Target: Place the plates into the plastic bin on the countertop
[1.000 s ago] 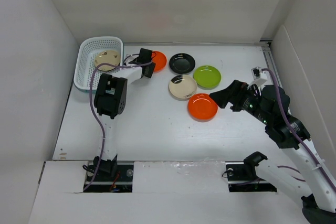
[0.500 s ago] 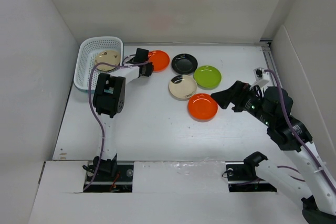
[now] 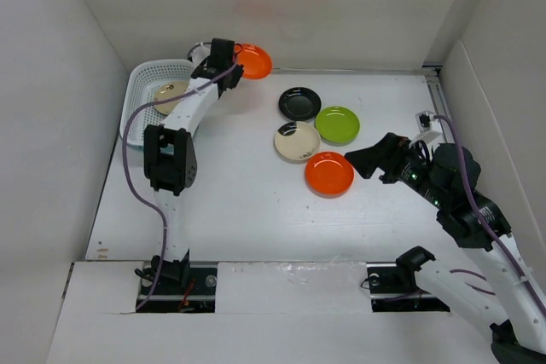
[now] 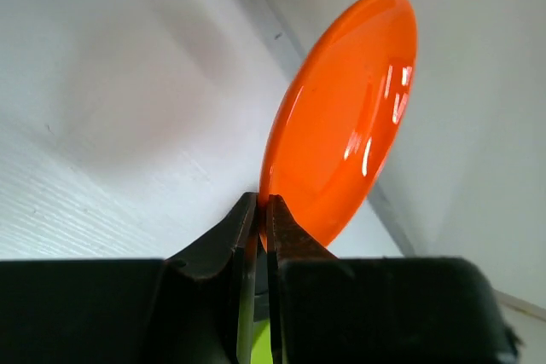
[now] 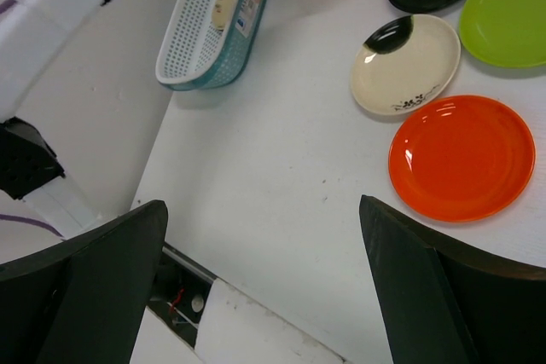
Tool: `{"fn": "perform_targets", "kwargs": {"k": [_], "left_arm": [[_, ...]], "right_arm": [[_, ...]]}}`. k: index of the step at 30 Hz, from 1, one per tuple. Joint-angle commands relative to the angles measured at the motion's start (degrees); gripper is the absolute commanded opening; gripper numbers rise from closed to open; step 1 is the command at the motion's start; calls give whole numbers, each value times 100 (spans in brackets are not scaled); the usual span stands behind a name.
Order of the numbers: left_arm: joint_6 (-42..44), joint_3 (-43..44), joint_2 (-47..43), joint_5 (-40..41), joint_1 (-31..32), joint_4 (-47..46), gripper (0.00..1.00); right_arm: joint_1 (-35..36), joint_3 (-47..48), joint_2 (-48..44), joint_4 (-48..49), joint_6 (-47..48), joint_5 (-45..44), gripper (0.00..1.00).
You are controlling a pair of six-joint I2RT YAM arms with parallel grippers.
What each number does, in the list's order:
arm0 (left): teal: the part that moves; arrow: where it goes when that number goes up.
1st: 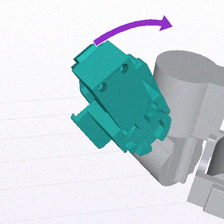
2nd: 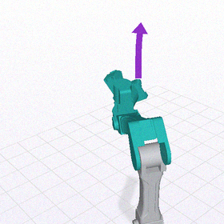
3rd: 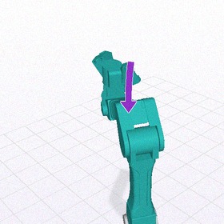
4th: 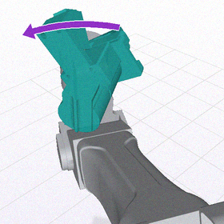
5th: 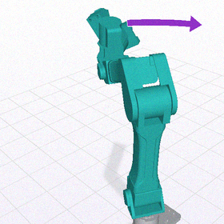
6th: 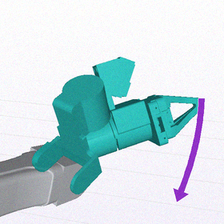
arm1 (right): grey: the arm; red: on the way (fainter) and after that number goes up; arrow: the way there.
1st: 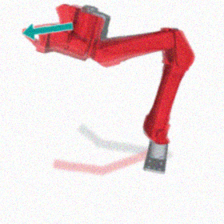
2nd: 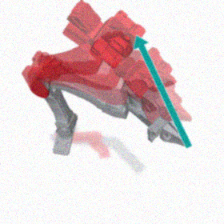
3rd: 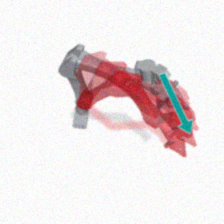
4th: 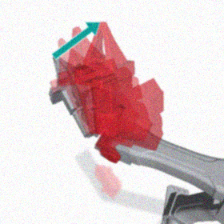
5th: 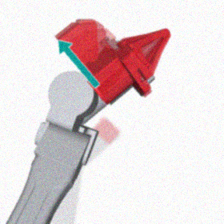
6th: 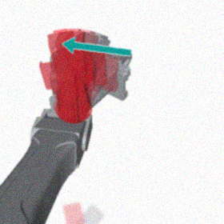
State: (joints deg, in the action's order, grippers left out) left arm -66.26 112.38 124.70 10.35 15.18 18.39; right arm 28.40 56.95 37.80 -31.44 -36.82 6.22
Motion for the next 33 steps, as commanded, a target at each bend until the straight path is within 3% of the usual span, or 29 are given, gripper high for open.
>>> {"fn": "perform_targets", "kwargs": {"k": [1,8,11,15,24,27,28,32,33], "left_arm": [[421,383,-833,267,-532,815,0],[368,-1417,-1721,-577,-1938,148,0],[491,-1771,-1792,-719,-2421,24,0],[701,-1755,-1546,-859,-2722,15,0],[1036,-1614,-861,-1044,-2775,-3,0],[1106,-1482,-755,-1122,-2775,7,14],[1106,-1482,-755,-1184,-2775,6,29],[1229,-1377,-824,-1184,-2775,137,60],[1229,-1237,-877,-1184,-2775,217,73]], "right_arm": [[-45,220,-45,86,105,20,100],[-45,220,8,191,105,134,100],[-45,220,61,244,105,186,100],[-45,167,113,296,105,239,100],[-45,106,166,296,105,292,100],[-45,106,105,226,105,292,100],[-45,106,105,226,105,292,100],[-45,159,105,173,105,239,100],[-45,211,105,121,105,239,100]]}}
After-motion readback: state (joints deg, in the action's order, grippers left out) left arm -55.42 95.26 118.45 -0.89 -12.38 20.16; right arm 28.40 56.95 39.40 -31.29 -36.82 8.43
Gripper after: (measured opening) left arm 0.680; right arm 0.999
